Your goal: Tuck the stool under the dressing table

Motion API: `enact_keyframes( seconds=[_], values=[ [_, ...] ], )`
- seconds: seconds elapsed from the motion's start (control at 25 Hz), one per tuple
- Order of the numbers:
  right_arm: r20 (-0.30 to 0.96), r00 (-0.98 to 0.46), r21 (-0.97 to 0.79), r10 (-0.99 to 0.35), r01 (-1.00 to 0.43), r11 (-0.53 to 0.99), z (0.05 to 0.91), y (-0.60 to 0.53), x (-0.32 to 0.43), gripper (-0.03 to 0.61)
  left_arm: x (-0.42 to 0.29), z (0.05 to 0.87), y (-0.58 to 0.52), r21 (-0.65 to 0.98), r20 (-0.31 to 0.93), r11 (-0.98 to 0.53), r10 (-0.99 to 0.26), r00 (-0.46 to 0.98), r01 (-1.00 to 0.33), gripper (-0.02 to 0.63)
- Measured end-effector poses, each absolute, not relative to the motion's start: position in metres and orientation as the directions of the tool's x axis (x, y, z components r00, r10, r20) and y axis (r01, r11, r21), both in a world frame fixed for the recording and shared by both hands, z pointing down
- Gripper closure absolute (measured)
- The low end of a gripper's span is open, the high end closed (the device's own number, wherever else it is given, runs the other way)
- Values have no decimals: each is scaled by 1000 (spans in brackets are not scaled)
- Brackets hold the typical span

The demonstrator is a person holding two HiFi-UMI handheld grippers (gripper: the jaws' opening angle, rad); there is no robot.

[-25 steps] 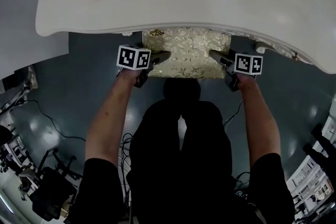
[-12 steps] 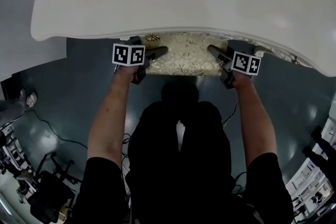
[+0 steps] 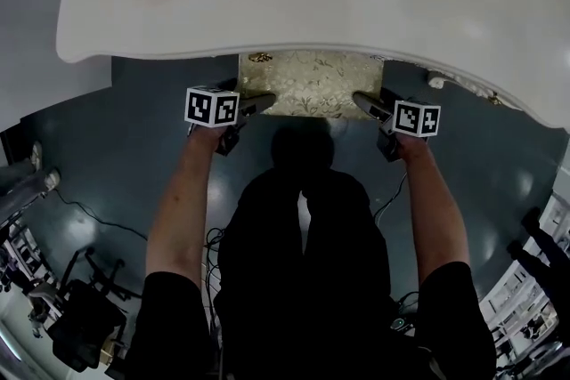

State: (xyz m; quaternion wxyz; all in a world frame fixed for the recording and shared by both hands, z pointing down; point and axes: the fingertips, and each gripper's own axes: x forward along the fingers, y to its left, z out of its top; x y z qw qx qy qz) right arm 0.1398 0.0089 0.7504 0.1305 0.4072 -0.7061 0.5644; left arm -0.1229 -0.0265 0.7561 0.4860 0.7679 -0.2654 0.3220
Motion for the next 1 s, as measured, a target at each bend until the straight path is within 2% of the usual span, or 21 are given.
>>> enact_keyframes(
  seconds=[0.2, 0.44, 0.68, 0.8, 1.0],
  values=[
    [670, -642, -693, -373, -721, -4, 757, 50, 140, 150, -135, 759, 9, 548, 784, -382, -75, 616, -744, 69],
    [720, -578, -624, -384, -781, 3, 760, 64, 132, 152, -125, 759, 29, 410, 846, -511, -96, 524, -755, 72],
    [747, -538, -584, -390, -812, 3, 759, 59, 131, 153, -125, 760, 24, 358, 872, -477, -138, 471, -803, 78],
    [741, -546, -591, -390, -806, 6, 757, 59, 130, 158, -125, 762, 23, 346, 875, -465, -152, 459, -815, 112],
    [746, -542, -589, -386, -808, -3, 758, 60, 139, 163, -116, 763, 23, 338, 883, -453, -149, 444, -825, 112]
  ],
)
